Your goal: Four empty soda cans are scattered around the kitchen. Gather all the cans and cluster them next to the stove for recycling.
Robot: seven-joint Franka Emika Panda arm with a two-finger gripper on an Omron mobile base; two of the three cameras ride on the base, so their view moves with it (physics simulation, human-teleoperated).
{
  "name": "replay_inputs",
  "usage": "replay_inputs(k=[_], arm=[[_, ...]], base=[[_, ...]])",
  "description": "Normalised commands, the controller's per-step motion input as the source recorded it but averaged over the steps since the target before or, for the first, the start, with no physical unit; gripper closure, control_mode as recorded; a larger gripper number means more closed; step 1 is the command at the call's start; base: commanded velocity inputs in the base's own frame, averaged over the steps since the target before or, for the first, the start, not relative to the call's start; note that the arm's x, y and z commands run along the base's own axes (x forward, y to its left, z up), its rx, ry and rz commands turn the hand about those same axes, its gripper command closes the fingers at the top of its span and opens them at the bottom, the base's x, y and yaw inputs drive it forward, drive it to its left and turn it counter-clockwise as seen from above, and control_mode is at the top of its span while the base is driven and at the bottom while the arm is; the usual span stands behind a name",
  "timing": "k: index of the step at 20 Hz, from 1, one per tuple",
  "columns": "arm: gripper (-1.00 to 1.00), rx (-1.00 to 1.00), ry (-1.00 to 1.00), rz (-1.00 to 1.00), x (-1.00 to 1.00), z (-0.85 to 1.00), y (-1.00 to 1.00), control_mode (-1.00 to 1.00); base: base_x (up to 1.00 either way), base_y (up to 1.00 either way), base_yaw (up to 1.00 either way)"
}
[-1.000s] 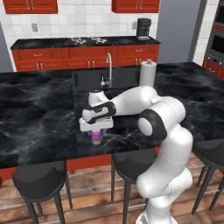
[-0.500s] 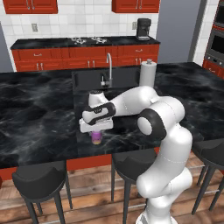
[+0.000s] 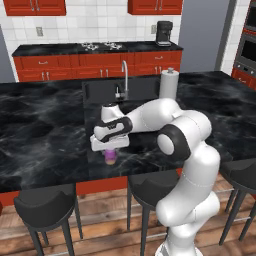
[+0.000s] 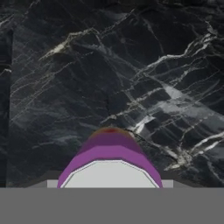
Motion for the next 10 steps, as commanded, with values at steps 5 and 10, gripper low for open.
replay_inputs(k=[5,10], arm=[[1.00,-0.02,0.00,0.00,0.00,0.37,0.00,-1.00],[1.00,-0.04,0.00,0.00,0.00,0.46,-0.01,-1.00]], base=[[0.00,0.00,0.00],[0.00,0.00,0.00]])
